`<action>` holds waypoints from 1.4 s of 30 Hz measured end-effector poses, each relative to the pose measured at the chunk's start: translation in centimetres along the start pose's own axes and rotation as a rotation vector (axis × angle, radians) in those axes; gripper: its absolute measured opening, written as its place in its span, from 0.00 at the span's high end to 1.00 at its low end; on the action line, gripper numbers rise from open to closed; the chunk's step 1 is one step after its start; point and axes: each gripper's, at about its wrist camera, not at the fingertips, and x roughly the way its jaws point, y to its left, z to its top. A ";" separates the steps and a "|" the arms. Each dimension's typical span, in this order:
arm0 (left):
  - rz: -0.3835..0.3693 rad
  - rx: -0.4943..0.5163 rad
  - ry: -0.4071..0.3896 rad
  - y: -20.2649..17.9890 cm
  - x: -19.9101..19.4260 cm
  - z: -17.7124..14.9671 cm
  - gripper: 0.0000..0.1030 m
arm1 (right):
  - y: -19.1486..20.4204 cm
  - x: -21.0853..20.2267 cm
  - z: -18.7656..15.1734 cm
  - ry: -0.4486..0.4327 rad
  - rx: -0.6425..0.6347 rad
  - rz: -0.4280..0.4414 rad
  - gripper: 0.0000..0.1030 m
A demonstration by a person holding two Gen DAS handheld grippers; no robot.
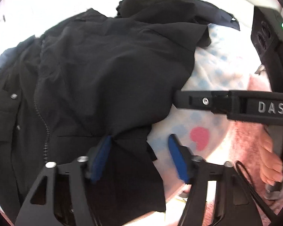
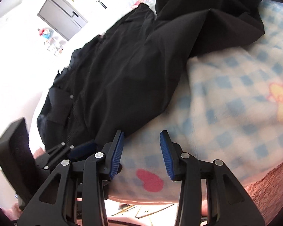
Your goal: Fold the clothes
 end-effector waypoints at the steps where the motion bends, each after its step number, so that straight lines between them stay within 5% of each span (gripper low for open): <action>1: -0.021 -0.021 -0.010 0.4 -0.4 -0.1 0.74 | 0.0 -0.2 0.0 -0.001 -0.001 0.003 0.60; 4: -0.104 -0.072 -0.045 1.6 -2.0 -0.5 0.85 | 0.0 -0.7 -0.1 -0.003 -0.005 0.012 0.58; 12: -0.120 0.015 -0.065 1.9 -4.0 -2.0 0.92 | 1.6 -0.4 -0.2 0.013 -0.041 0.113 0.53; 22: -0.136 0.063 -0.047 0.9 -2.0 -1.4 0.95 | 3.7 -0.8 -0.6 -0.006 -0.088 0.164 0.43; 25: -0.207 0.016 0.010 1.7 -0.6 -1.6 0.94 | 4.4 0.9 -0.4 0.018 -0.134 0.052 0.38; 28: -0.266 -0.042 0.066 2.7 0.4 -1.8 0.93 | 3.0 3.9 -0.6 0.084 -0.145 -0.088 0.49; 31: -0.373 -0.130 0.009 4.4 -1.0 -1.3 0.89 | 1.6 3.0 -0.4 0.047 -0.098 -0.084 0.50; 35: -0.421 -0.241 -0.099 6.8 -2.4 0.6 0.88 | 0.7 1.6 -0.1 -0.011 -0.065 -0.129 0.50; 42: -0.316 -0.233 -0.045 5.7 1.6 4.8 0.74 | 1.9 -1.9 0.7 -0.124 -0.073 -0.038 0.46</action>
